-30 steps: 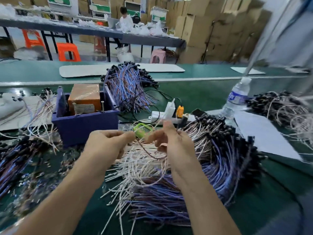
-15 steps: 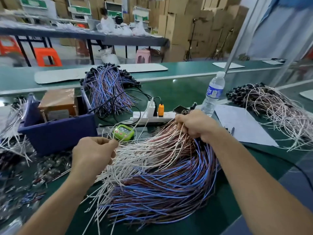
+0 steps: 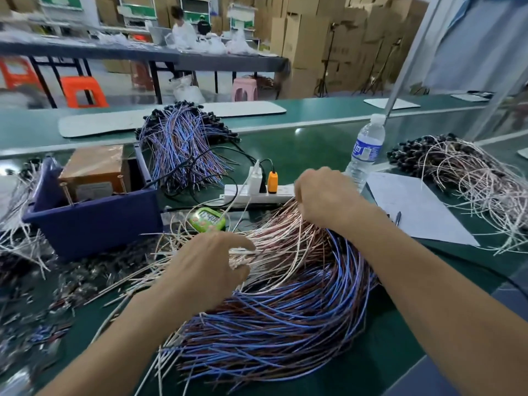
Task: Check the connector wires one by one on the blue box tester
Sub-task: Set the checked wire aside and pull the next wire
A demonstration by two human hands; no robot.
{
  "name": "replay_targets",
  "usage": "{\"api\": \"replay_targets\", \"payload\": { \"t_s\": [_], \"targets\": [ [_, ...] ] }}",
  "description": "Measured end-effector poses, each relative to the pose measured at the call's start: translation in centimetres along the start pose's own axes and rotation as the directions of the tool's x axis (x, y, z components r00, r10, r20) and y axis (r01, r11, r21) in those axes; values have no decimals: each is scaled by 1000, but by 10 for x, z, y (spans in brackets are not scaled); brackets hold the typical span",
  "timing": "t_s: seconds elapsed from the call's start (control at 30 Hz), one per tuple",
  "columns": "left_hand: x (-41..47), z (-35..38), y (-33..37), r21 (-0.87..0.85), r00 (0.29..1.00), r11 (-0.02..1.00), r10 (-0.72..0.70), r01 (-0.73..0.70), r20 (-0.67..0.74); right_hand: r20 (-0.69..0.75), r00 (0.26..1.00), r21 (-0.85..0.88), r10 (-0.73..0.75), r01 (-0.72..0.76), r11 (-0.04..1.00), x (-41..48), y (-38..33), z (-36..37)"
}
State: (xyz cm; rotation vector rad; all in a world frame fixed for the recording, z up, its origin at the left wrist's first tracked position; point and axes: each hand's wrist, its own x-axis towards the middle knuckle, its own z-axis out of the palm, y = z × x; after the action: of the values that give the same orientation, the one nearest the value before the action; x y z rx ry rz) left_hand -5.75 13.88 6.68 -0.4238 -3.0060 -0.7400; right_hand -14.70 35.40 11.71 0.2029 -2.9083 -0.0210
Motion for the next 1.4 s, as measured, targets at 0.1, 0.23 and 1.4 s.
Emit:
{"api": "replay_targets", "payload": {
  "t_s": [0.1,0.23,1.4],
  "targets": [
    [5,4,-19,-100,990,992,-69,82,126,199,952,90,-231,217,972,-23,-3,7],
    [8,11,-38,-331,983,929,-130,167,131,182,938,44,-295,292,955,-32,-5,25],
    [-166,-82,-235,-204,336,624,-635,754,-696,194,823,796,-534,186,576,-47,-392,49]
  ]
}}
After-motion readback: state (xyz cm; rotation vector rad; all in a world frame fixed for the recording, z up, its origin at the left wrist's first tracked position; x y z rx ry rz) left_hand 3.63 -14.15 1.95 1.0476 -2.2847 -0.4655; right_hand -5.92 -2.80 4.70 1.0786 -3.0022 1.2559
